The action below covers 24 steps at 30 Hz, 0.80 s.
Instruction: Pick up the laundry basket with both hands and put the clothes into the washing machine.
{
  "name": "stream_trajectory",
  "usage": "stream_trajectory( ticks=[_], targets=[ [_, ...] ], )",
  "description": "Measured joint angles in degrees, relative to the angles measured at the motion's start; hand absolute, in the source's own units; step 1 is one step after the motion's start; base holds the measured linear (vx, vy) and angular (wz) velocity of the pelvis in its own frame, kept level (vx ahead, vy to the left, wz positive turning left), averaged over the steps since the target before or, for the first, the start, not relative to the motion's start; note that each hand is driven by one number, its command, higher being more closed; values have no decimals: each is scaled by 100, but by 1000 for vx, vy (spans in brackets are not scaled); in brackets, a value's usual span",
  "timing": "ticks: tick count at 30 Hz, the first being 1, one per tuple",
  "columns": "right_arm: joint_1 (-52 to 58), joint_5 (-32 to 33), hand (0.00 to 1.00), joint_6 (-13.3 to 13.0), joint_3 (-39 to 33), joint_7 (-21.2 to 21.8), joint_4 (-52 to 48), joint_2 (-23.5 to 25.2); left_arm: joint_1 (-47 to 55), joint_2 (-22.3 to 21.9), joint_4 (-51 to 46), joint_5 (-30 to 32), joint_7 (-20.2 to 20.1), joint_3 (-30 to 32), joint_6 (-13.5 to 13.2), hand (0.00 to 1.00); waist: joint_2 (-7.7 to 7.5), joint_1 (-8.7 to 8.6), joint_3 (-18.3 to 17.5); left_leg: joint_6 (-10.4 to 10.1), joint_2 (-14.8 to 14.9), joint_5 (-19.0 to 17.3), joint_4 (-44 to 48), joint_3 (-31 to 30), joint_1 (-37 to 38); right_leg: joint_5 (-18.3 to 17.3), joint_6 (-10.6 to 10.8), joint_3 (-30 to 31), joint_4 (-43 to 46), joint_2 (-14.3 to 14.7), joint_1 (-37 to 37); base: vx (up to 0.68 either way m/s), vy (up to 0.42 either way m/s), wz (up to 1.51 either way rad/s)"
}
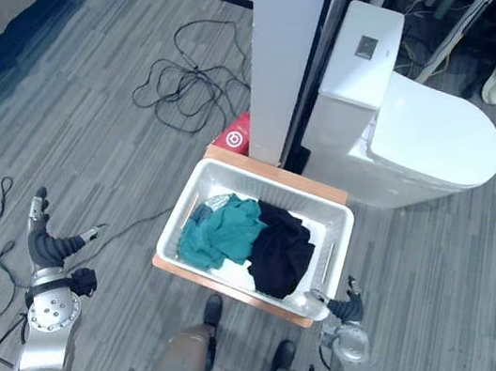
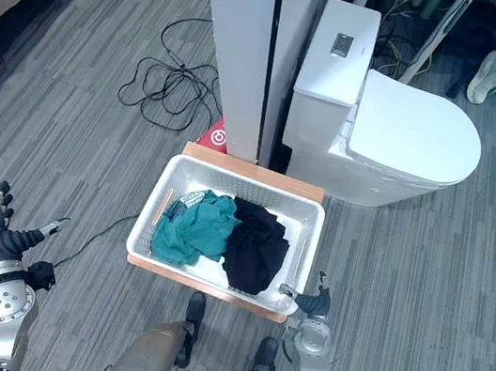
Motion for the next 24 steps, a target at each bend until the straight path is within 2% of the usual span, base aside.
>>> stream_trajectory(
  ticks=[3,4,9,13,17,24],
  targets=[
    [-24,4,0,-3,26,88,1,5,-13,-64,219,-1,-103,-36,15,0,-13,-87,-11,8,4,2,-18,94,-8,1,2,118,50,-9,-100,-23,15,-16],
    [-32,5,0,-2,73,109,19,0,-160,-63,588,-2,-178,-54,68,0,-20,-110,-17,9,-3,4,-11,102,0,2,3,128,59,-22,-102,10,13,-7],
    [-113,8,0,-20,166,137,271,0,-532,-48,1190,-3,-210,-376,77,0,-120,-124,-77,9,-2,4,-29,107,12,3,4,134,43,-23,-103,6,-1,0],
    [-205,11,0,-81,267,186,448,-30,-736,-44,1524,1,-290,-485,76,0,-126,-136,-81,8,-3,10,-106,170,120,5,8,235,43,-23,-93,11,-1,-14],
    [-320,10,0,-111,424,202,537,-59,-992,62,2087,11,-263,-496,81,0,-127,-267,-81,5,-6,32,-186,245,171,16,24,280,27,-25,-102,6,0,-8],
    [-452,13,0,-222,516,203,674,-68,-1378,396,2819,3,-160,-503,91,0,-142,-284,-78,3,-3,93,-330,385,205,113,47,431,-44,-10,-192,6,6,-12]
  ],
)
